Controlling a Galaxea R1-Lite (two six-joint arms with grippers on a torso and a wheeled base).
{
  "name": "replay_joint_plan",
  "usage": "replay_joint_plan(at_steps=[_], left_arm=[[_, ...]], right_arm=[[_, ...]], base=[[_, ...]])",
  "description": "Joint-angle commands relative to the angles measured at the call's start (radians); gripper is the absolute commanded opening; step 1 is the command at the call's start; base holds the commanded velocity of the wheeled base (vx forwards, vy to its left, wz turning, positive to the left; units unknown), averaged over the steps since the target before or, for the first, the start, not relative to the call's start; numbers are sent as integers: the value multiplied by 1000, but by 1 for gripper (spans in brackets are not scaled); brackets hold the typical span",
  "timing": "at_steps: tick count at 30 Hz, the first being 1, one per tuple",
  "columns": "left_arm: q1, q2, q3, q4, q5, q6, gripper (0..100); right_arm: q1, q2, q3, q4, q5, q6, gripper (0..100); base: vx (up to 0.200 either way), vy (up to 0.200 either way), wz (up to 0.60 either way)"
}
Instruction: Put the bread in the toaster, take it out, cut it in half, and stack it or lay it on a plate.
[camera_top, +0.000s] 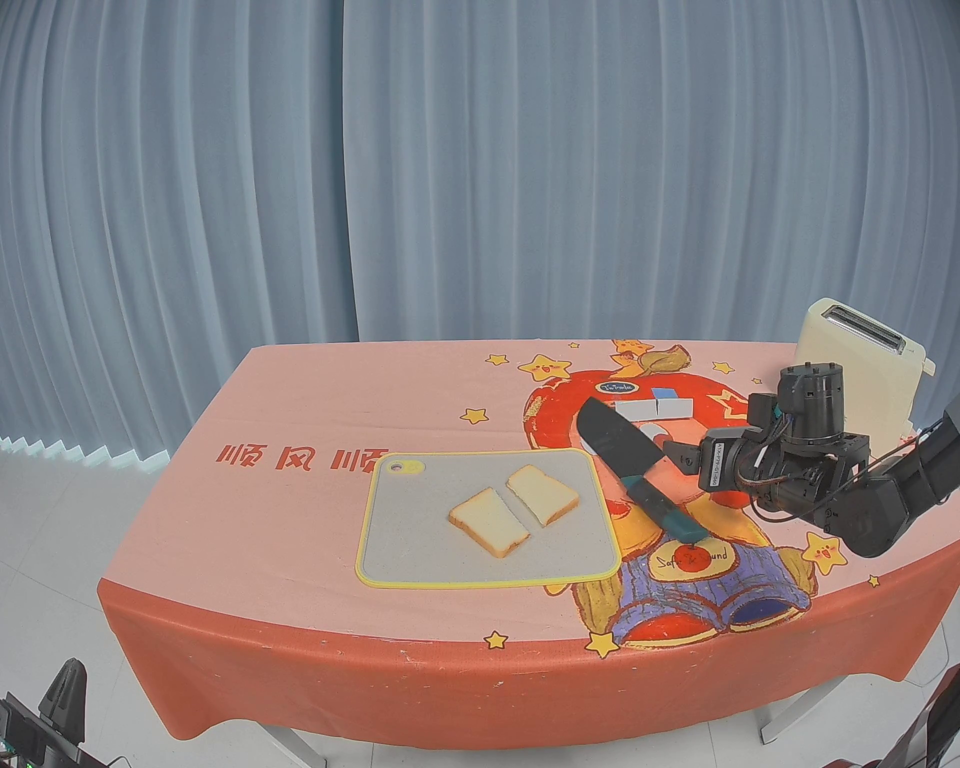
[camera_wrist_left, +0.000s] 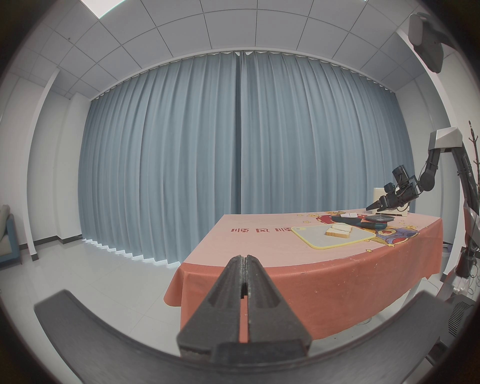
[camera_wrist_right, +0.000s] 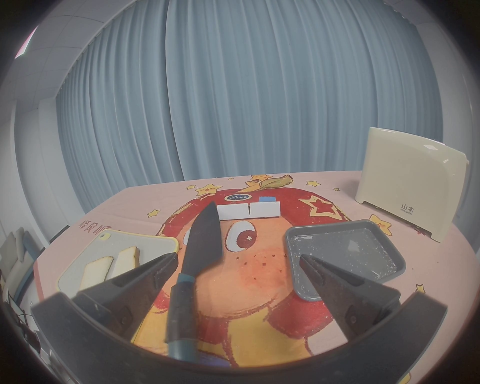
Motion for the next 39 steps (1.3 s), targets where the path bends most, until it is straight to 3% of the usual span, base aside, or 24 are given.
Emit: replay_joint_plan(at_steps=[1, 29, 30, 39], left_arm=[[0, 2, 18, -1, 0, 0, 0], [2, 2, 18, -1, 0, 0, 0], [0, 2, 18, -1, 0, 0, 0], [0, 2, 18, -1, 0, 0, 0]], right_arm=[[5, -13, 2, 0, 0, 0, 100], [94, -14, 65, 15, -48, -26, 100], [99, 15, 68, 11, -48, -28, 0], [100, 56, 73, 1, -48, -29, 0]], base=[[0, 0, 0], [0, 0, 0], [0, 0, 0], [0, 0, 0]])
